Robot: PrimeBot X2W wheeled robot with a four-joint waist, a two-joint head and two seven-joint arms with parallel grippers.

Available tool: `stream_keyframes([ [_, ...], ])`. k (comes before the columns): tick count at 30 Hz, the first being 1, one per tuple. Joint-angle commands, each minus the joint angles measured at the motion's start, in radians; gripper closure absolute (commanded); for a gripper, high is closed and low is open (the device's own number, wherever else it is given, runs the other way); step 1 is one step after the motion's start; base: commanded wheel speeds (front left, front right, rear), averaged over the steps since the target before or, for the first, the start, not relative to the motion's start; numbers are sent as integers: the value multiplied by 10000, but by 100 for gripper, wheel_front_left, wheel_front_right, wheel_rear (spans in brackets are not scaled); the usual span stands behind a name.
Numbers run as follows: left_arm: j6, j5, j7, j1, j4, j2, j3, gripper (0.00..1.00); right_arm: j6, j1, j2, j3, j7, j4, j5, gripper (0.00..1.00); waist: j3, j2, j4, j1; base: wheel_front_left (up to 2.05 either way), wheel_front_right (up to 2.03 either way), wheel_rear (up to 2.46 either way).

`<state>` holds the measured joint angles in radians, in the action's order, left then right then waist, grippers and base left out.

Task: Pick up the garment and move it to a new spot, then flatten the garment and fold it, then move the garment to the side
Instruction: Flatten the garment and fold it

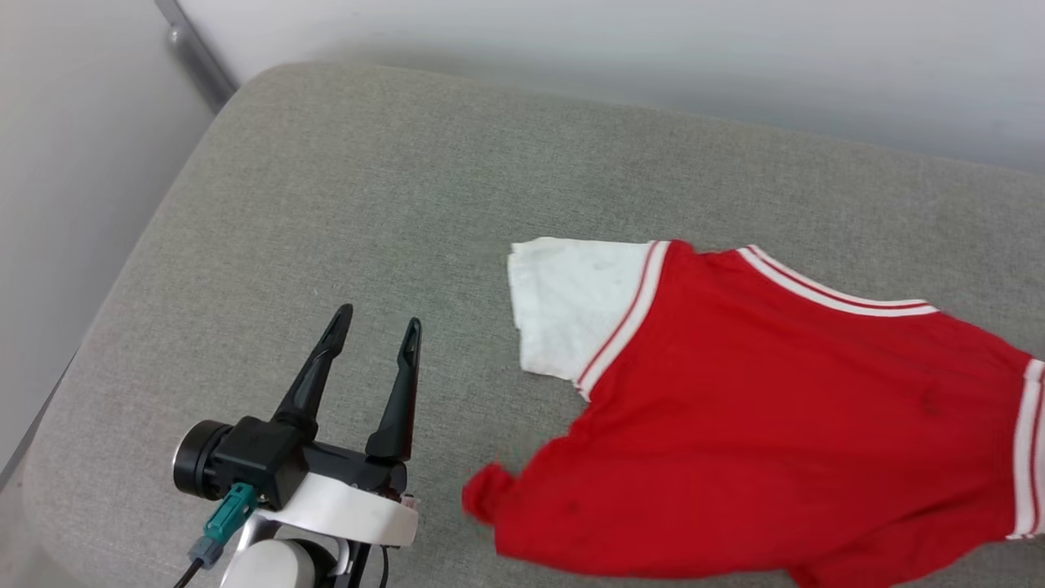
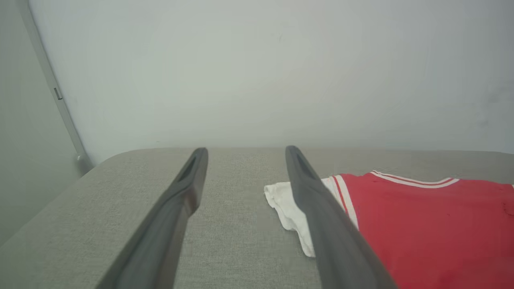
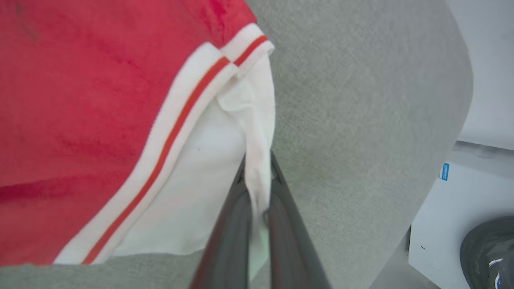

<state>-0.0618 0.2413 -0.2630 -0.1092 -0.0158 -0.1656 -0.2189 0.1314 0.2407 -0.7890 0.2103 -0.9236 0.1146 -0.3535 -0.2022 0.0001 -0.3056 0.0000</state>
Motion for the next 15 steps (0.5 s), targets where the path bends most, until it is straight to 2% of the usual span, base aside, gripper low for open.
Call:
stream_keyframes([
  [1, -64, -42, -26, 10, 16, 25, 26, 0, -12, -209, -167, -68, 166, 412, 49, 100, -62, -1, 59, 0, 0, 0, 0],
  [2, -82, -50, -26, -2, 23, 31, 33, 0, -14, -233, -162, -157, 289, 608, 65, 100, -95, -1, 89, 0, 0, 0, 0],
  [3, -97, -58, -26, -23, 42, 37, 44, 0, -12, -167, -67, -252, 537, 757, 88, 8, -123, -1, 121, 0, 0, 0, 0],
  [4, -116, -71, -26, -46, 57, 37, 69, 0, -14, -108, 129, -436, 734, 1002, 46, 0, -141, -1, 161, 0, 0, 0, 0],
  [9, -139, -55, -26, -55, 233, -9, 184, 0, -12, -48, 832, -793, 1717, 1330, 82, 0, -92, -1, 470, 0, 0, 0, 0],
  [15, -154, 39, -26, -113, 388, -86, 373, 0, -11, 48, 1578, -1430, 2933, 822, 133, 0, 175, -1, 920, 0, 0, 0, 0],
])
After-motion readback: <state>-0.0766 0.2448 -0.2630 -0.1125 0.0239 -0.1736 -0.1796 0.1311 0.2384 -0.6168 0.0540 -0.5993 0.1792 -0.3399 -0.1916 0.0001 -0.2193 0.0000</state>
